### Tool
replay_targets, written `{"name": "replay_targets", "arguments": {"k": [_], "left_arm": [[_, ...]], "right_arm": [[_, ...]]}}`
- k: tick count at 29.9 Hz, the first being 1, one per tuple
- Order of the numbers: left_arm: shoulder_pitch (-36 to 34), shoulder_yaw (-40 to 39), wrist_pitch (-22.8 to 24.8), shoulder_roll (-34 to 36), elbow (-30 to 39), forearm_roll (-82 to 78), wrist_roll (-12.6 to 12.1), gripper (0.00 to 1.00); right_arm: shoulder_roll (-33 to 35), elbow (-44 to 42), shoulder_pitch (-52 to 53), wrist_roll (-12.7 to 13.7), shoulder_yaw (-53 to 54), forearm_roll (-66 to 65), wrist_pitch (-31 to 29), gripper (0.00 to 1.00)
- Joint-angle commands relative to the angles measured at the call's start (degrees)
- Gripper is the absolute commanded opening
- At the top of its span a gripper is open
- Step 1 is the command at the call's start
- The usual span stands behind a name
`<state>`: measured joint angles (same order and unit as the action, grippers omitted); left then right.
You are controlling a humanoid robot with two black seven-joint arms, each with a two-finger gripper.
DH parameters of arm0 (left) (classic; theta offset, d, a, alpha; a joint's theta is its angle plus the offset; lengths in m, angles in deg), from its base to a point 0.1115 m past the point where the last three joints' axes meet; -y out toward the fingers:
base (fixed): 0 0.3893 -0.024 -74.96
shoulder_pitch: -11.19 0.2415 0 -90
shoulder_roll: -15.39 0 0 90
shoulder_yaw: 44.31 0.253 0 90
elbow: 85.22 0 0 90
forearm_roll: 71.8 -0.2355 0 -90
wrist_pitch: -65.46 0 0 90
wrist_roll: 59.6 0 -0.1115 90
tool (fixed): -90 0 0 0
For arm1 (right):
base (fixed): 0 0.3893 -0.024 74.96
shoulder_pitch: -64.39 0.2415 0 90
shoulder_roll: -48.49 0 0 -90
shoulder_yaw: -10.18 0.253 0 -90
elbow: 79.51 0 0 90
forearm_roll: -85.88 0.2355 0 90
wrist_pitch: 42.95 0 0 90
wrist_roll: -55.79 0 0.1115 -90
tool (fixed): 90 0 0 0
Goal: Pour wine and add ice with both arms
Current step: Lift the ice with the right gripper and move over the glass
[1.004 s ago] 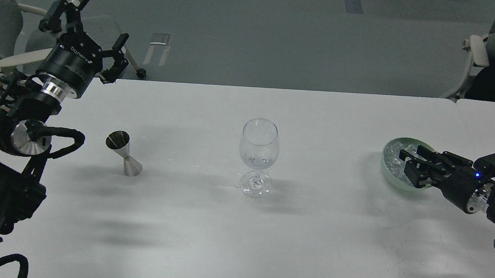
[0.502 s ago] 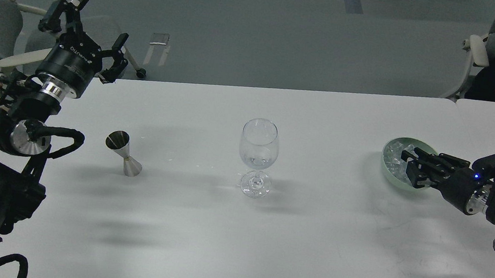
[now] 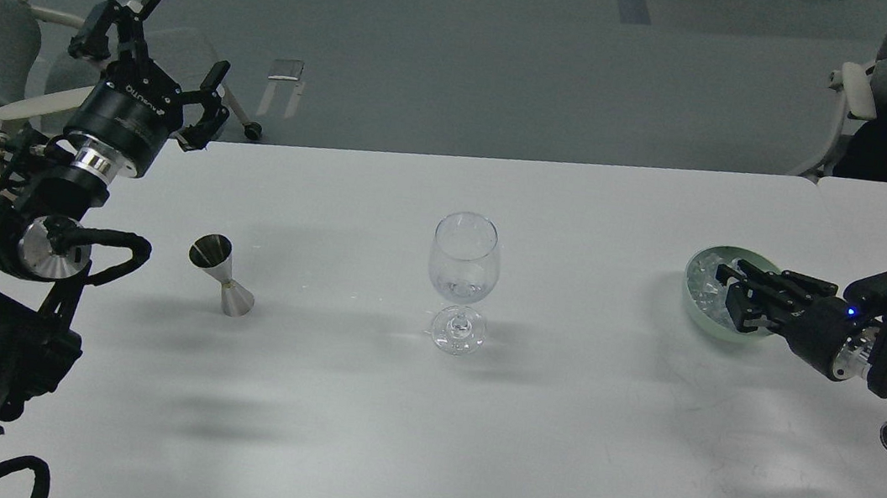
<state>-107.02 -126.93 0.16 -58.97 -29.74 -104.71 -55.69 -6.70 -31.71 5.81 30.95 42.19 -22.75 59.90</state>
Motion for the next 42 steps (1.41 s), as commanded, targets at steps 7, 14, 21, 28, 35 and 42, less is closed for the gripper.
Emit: {"name": "replay_targets", "arguments": {"k": [7, 14, 21, 28, 35, 42], "left_arm": [[0.08, 0.00, -0.27, -0.61, 1.03, 0.04, -0.04, 0.98], [0.17, 0.00, -0.53, -0.97, 1.03, -0.05, -0.13, 0.98], [0.17, 0.09, -0.62, -1.06, 1.03, -0.05, -0.13, 0.98], [0.17, 0.44, -0.62, -1.06, 1.12, -0.05, -0.13, 0.98], [0.26, 0.35, -0.62, -0.97, 1.12, -0.05, -0.13, 0.98], [0.35, 0.44, -0.62, -0.97, 1.12, 0.04, -0.13, 0.98]], "right_arm": [[14.66, 20.19, 0.13, 0.14, 4.03, 0.71, -0.98, 0.00], [17.40, 33.49, 2.59, 0.14, 4.21, 2.99, -3.26, 0.00], [14.60, 36.14, 8.38, -0.03, 1.24, 3.08, -6.25, 0.00], [7.21, 35.52, 17.53, -0.04, -8.17, 3.43, -6.96, 0.00], [0.10, 32.71, 22.71, -0.04, -13.81, 3.52, -7.31, 0.00], [-3.34, 29.55, 24.39, -0.04, -14.77, 3.52, -8.01, 0.00]]}}
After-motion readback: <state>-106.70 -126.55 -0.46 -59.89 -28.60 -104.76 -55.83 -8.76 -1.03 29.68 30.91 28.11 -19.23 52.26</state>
